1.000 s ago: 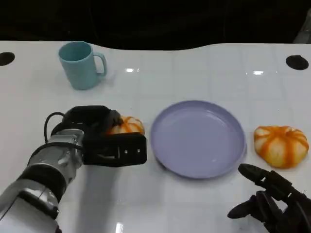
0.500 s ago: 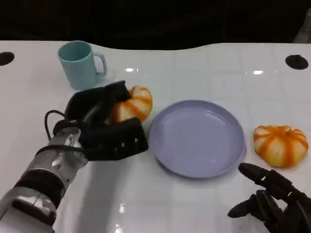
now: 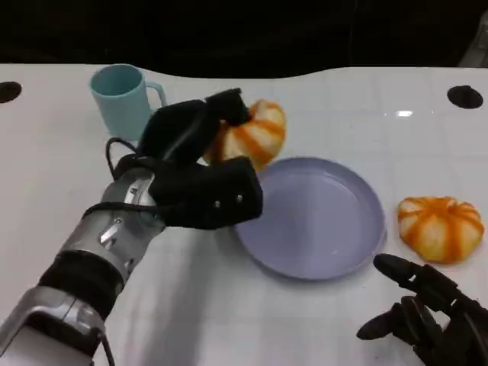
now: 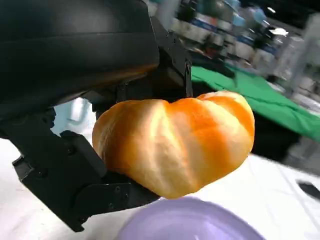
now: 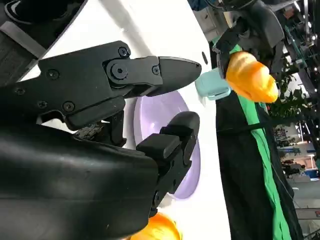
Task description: Grasp the bread from the table and place it into the plate.
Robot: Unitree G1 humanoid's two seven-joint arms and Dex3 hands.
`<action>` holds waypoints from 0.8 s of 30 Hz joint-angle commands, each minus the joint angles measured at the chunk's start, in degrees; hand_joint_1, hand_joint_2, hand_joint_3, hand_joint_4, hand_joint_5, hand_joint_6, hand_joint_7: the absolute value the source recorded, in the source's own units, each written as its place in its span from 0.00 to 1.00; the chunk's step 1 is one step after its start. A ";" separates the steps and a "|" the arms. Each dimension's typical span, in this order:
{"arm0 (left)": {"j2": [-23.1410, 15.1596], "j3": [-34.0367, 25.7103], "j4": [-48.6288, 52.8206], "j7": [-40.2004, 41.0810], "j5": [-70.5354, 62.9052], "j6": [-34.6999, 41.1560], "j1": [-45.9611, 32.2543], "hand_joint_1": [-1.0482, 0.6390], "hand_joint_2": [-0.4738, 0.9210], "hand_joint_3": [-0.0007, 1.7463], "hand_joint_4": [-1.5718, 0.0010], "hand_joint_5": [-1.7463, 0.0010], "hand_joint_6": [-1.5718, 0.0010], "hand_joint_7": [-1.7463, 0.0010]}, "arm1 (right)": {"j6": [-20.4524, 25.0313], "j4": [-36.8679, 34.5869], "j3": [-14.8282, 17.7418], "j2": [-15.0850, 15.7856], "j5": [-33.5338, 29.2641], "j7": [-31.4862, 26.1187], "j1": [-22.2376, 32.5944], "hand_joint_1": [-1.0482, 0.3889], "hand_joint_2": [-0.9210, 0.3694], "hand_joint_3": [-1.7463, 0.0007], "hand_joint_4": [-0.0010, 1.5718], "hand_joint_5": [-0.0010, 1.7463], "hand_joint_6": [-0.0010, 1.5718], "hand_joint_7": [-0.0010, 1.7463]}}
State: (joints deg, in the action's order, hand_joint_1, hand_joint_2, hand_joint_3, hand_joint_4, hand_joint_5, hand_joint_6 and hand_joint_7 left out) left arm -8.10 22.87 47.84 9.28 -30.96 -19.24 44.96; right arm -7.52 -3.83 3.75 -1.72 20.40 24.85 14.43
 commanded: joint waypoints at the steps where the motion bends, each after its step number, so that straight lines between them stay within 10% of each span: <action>1: 1.02 1.61 -0.03 -2.82 -0.71 -2.44 3.39 0.54 0.65 0.67 0.45 0.00 0.57 0.00 | -0.23 0.14 0.43 0.65 0.43 0.27 0.24 0.21 0.00 0.80 0.44 0.66 0.58 0.22; 24: 8.48 8.83 13.89 -2.32 -7.62 -0.07 9.49 0.51 0.80 0.56 0.44 0.00 0.56 0.01 | -0.45 0.72 0.24 0.56 0.12 0.22 0.68 0.21 0.00 0.81 0.44 0.66 0.57 0.22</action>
State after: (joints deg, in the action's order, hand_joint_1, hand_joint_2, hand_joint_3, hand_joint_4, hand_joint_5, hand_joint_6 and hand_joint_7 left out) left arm 0.18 31.31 59.83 6.09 -37.79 -20.45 52.54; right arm -7.48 -3.64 3.73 -1.81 20.40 25.03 14.66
